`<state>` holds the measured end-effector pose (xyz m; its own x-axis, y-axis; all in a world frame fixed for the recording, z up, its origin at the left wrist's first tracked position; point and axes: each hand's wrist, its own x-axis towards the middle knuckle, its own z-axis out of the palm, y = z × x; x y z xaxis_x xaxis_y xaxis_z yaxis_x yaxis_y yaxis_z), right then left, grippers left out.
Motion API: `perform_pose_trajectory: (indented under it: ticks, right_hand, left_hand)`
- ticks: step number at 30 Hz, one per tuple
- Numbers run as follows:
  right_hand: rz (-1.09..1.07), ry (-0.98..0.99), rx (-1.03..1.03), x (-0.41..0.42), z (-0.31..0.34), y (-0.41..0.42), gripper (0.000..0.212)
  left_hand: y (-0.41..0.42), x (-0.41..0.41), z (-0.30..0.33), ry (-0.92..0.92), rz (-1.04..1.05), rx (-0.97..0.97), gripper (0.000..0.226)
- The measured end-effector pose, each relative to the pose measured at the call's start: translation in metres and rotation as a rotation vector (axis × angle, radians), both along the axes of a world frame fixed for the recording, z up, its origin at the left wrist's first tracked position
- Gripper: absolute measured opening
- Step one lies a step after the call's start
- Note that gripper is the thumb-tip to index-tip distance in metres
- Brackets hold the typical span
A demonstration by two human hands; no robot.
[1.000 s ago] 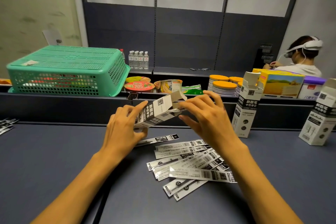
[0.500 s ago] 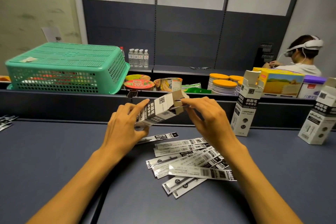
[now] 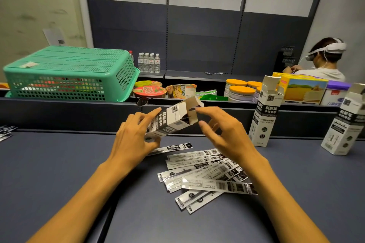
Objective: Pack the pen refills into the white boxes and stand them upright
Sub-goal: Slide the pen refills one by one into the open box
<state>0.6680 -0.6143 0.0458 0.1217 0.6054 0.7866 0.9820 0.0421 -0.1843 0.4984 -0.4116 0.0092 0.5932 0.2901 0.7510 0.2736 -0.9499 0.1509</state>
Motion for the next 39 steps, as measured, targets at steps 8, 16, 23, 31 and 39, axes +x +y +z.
perform_pose_trajectory:
  ticks: [8,16,23,31,39]
  right_hand:
    - [-0.200,0.191,-0.536,0.045,-0.025,-0.008,0.024]
    - [-0.142,0.302,-0.747,0.038,-0.033,-0.003,0.034]
    - [-0.120,0.382,-0.719,0.039,-0.037,0.000,0.020]
    - [-0.076,0.412,-0.724,0.040,-0.039,0.001,0.024]
    - [-0.085,0.395,-0.739,0.042,-0.040,0.003,0.018]
  left_hand:
    - [0.005,-0.001,0.001,-0.026,0.040,-0.037,0.083]
    - [0.004,-0.002,0.000,-0.019,0.027,-0.054,0.083]
    - [0.004,-0.003,0.000,-0.023,0.021,-0.056,0.083]
    - [0.003,-0.003,-0.001,-0.022,0.018,-0.069,0.083]
    - [0.003,-0.003,0.000,-0.025,0.014,-0.078,0.083]
